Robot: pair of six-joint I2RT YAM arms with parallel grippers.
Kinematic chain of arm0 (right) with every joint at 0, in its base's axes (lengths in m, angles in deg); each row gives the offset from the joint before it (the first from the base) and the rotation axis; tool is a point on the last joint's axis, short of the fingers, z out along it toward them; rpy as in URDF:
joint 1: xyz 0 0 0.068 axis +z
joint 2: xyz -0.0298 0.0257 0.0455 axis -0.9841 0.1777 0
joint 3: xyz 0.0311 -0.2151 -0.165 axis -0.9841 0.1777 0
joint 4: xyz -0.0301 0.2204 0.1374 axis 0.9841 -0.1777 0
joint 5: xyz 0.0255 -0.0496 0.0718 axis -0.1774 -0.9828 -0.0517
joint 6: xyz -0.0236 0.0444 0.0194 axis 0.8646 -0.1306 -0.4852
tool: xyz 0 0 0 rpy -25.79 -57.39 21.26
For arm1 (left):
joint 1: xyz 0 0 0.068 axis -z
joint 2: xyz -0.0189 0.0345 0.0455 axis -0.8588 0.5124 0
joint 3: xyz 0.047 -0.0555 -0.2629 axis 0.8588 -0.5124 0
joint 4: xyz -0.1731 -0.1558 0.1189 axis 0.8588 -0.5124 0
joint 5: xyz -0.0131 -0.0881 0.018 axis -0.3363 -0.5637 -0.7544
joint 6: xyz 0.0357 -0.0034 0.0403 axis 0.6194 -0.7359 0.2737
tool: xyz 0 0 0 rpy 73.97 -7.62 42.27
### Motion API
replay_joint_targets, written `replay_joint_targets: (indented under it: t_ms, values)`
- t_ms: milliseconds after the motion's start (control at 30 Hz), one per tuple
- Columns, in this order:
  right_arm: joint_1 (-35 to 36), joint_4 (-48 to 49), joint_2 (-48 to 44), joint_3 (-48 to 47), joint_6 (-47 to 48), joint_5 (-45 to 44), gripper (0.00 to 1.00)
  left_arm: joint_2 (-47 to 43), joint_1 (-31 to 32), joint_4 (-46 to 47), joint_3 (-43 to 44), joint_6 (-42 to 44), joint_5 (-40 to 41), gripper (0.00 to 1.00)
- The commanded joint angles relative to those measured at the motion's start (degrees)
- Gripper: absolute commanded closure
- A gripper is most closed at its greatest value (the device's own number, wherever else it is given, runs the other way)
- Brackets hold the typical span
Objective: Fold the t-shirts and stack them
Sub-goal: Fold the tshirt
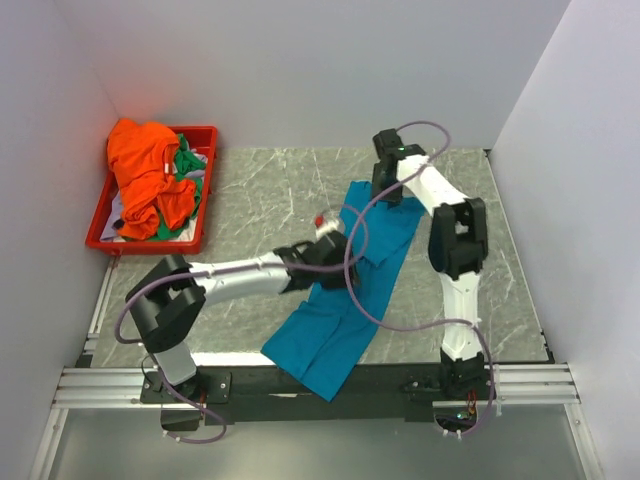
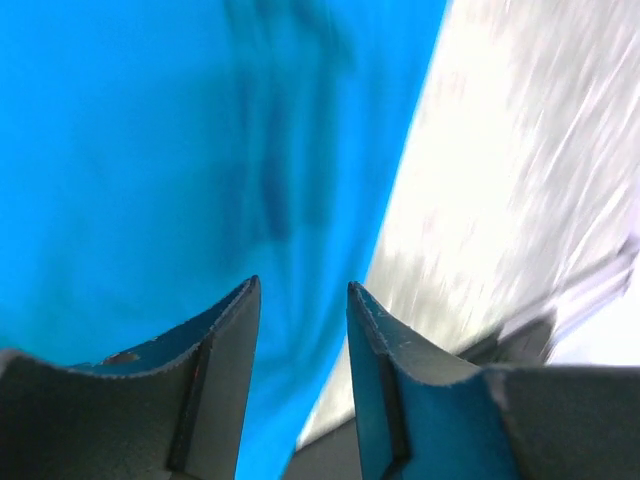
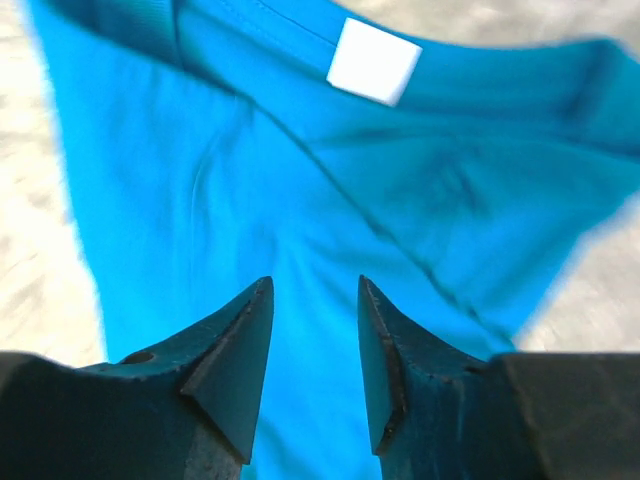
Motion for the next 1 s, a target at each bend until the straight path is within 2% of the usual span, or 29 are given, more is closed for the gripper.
replay_joint_targets:
  t_ms: [0,100,200,233,300,433,567,700,833,900,967]
  values:
    - [-3.06,3.79,-12.62,3.26,-2.6,0.15,0.53,-2.57,-5.84,-1.08,5.4,6.87,0.53,0.54]
    - [-5.87,6.58,-19.64,10.72,-5.32,2.17,0.53,0.59,-11.89,-2.05,10.75,12.84,-1.75,0.51]
    - [-7.64,11.5,-24.83,21.09,-6.64,6.21,0.53,6.03,-15.67,-4.42,17.88,19.26,-3.6,0.44]
    - [-8.34,12.74,-25.99,25.73,-6.73,6.56,0.53,8.92,-16.39,-5.03,19.73,22.75,-4.04,0.39]
    - [-8.87,15.98,-28.44,30.06,-6.56,8.92,0.53,12.01,-18.49,-6.0,25.27,27.59,-6.14,0.34]
    - [-10.54,19.51,-29.78,37.98,-6.74,11.48,0.51,22.54,-20.44,-9.6,35.72,34.19,-7.21,0.33]
    - [-11.59,21.01,-29.6,41.33,-6.65,11.93,0.5,29.68,-21.75,-10.84,43.98,38.86,-7.47,0.33]
    - [-12.12,22.94,-28.64,43.97,-6.73,12.02,0.5,34.16,-23.68,-10.14,47.34,41.33,-8.96,0.33]
    - [-12.12,23.3,-26.36,43.62,-6.65,11.32,0.51,37.51,-25.18,-9.26,50.24,41.77,-14.68,0.32]
    - [-12.21,22.69,-24.52,42.31,-6.65,10.96,0.53,39.35,-25.36,-9.26,51.73,42.38,-16.7,0.33]
    - [-12.12,22.07,-23.1,40.99,-6.47,10.96,0.59,40.93,-25.45,-10.4,54.88,42.47,-16.62,0.34]
